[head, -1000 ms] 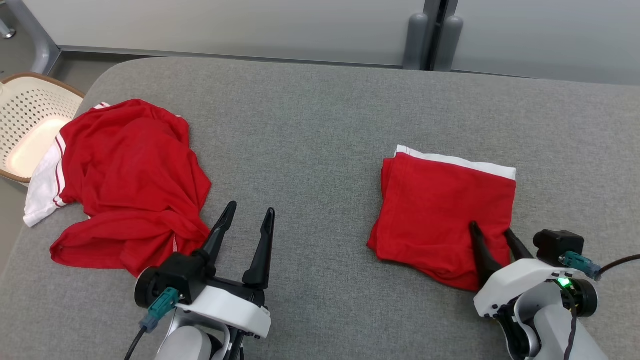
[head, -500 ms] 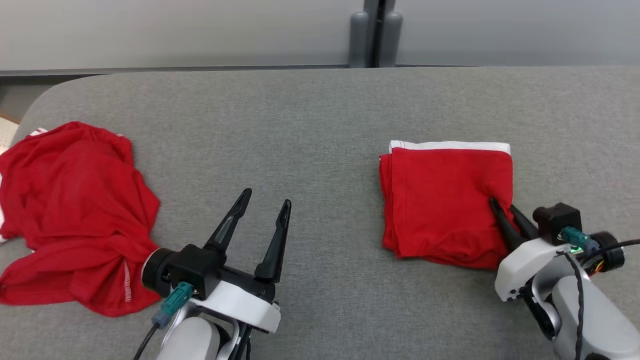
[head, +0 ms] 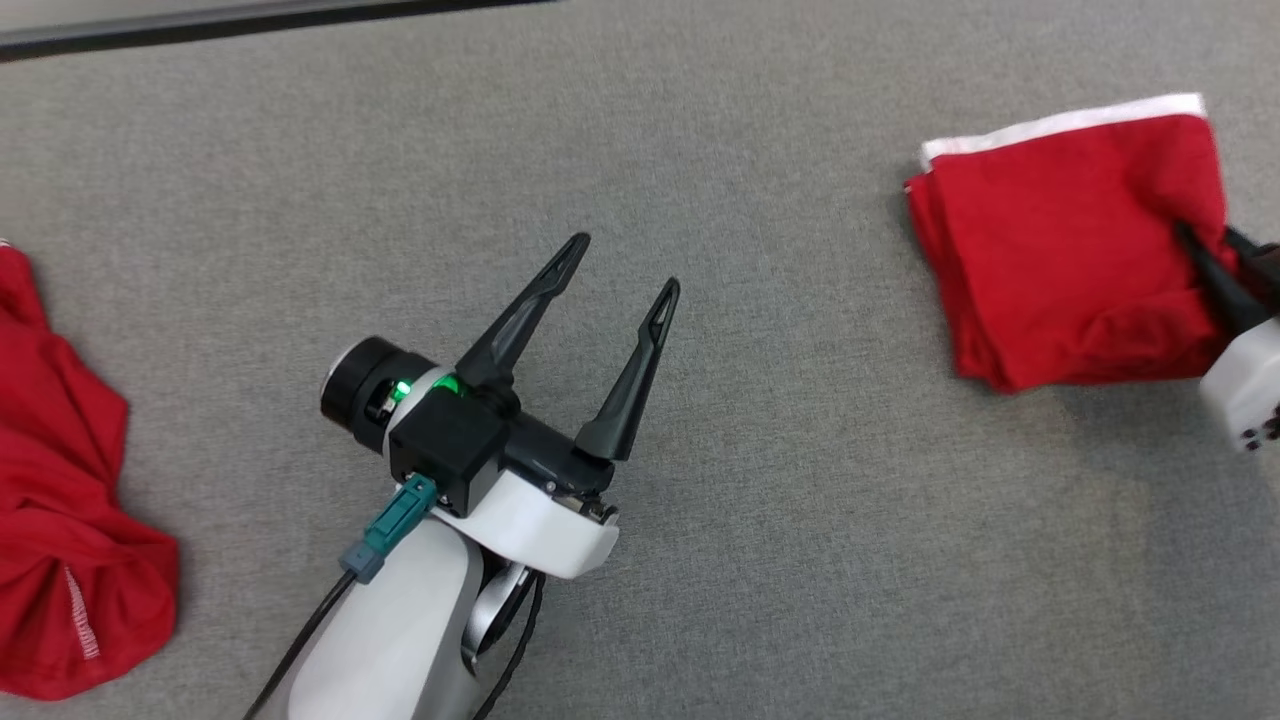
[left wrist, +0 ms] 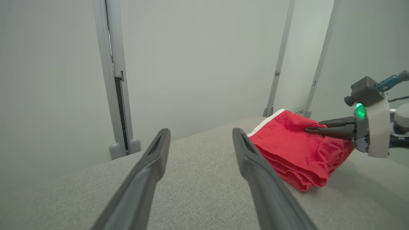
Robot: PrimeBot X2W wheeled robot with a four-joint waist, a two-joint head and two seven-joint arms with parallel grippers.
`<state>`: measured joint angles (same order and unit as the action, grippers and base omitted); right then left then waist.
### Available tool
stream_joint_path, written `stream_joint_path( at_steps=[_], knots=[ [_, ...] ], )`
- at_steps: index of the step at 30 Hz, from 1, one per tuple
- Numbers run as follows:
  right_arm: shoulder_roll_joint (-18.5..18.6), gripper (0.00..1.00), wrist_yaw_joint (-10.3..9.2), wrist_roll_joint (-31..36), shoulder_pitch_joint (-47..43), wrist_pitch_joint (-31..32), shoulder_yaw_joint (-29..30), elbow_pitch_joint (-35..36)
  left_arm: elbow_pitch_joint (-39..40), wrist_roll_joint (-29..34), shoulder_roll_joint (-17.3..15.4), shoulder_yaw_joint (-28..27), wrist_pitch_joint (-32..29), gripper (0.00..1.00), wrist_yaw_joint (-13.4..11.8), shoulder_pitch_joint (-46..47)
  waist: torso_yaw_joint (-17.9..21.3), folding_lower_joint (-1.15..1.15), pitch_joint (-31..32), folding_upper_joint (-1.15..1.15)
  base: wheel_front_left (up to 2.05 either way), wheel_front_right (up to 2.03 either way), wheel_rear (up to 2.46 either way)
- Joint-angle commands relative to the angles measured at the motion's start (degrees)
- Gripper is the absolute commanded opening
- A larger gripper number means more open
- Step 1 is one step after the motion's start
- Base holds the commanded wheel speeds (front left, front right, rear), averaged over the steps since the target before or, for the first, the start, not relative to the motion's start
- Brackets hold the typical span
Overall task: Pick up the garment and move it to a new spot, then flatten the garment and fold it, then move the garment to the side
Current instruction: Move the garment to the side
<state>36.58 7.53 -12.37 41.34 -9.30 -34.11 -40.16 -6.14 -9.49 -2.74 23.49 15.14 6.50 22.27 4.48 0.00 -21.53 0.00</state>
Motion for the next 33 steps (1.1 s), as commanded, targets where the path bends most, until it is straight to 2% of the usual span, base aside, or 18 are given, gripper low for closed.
stream_joint_path(
  at_steps=[1, 7, 13, 14, 15, 16, 18, 24, 27, 30, 33],
  knots=[
    [1.96, 0.0, -0.08, 0.13, 1.93, 0.27, -0.67, -0.36, 0.57, 0.56, -0.25, 0.37, -0.04, 1.0, 0.27, 1.9, 1.97, 0.0, -4.33, 0.0, 0.0, 0.0, 0.0],
    [8.74, 0.0, -0.09, -0.35, 7.34, 0.87, -3.0, -3.71, 1.67, 0.93, -0.24, 2.4, -0.03, 1.0, 0.58, 5.98, 1.37, 0.0, -7.71, 0.0, 0.0, 0.0, 0.0],
    [10.08, 0.0, -0.09, 0.24, 10.01, 0.83, -1.7, -8.61, 1.34, 0.34, -0.24, 3.24, -0.04, 1.0, 0.8, 6.83, 0.54, 0.0, -8.2, 0.0, 0.0, 0.0, 0.0],
    [9.84, 0.2, -0.09, 0.24, 10.24, 0.69, -1.22, -9.45, 1.2, 0.11, -0.24, 3.26, -0.04, 1.0, 0.81, 6.7, 0.36, 0.0, -8.09, 0.0, 0.0, 0.0, 0.0],
    [9.54, 0.96, -0.09, 0.39, 10.56, 0.6, -0.72, -10.3, 1.1, 0.05, -0.23, 3.22, -0.03, 1.0, 0.83, 6.52, 0.19, 0.0, -7.98, 0.0, 0.0, 0.0, 0.0],
    [8.83, 1.0, -0.09, -0.54, 10.97, -0.05, 0.39, -10.87, 1.0, -0.04, -0.23, 3.12, -0.04, 1.0, 0.84, 6.32, 0.03, 0.0, -7.8, 0.0, 0.0, 0.0, 0.0],
    [7.55, 1.0, -0.1, -1.91, 11.92, -1.52, 3.79, -12.52, 0.7, -0.24, -0.25, 2.6, -0.04, 1.0, 0.86, 5.84, -0.21, 0.0, -7.28, 0.0, 0.0, 0.0, 0.0],
    [3.35, 1.0, -0.1, -1.21, 12.33, -4.31, 7.53, -14.44, 0.03, -0.71, -0.26, 0.97, -0.03, 1.0, 0.45, 4.68, -0.86, 0.0, -4.37, 0.0, 0.0, 0.0, 0.0],
    [-0.7, 1.0, -0.09, -3.11, 10.56, -5.37, 10.12, -13.97, -0.45, -1.18, -0.22, -0.49, -0.03, 1.0, -0.01, 3.25, -1.33, 0.0, -1.48, 0.0, 0.0, 0.0, 0.0],
    [-4.23, 1.0, -0.1, -4.85, 8.28, -5.93, 11.61, -10.73, -0.86, -1.81, -0.24, -2.31, -0.04, 1.0, -0.64, 1.26, -2.16, 0.0, 2.06, 0.0, 0.0, 0.0, 0.0],
    [-7.69, 1.0, -0.09, -7.33, 4.23, -5.94, 14.55, -4.19, -1.44, -1.89, -0.24, -4.49, -0.03, 1.0, -1.15, -1.35, -3.27, 0.0, 5.98, 0.0, 0.0, 0.0, 0.0]
  ],
)
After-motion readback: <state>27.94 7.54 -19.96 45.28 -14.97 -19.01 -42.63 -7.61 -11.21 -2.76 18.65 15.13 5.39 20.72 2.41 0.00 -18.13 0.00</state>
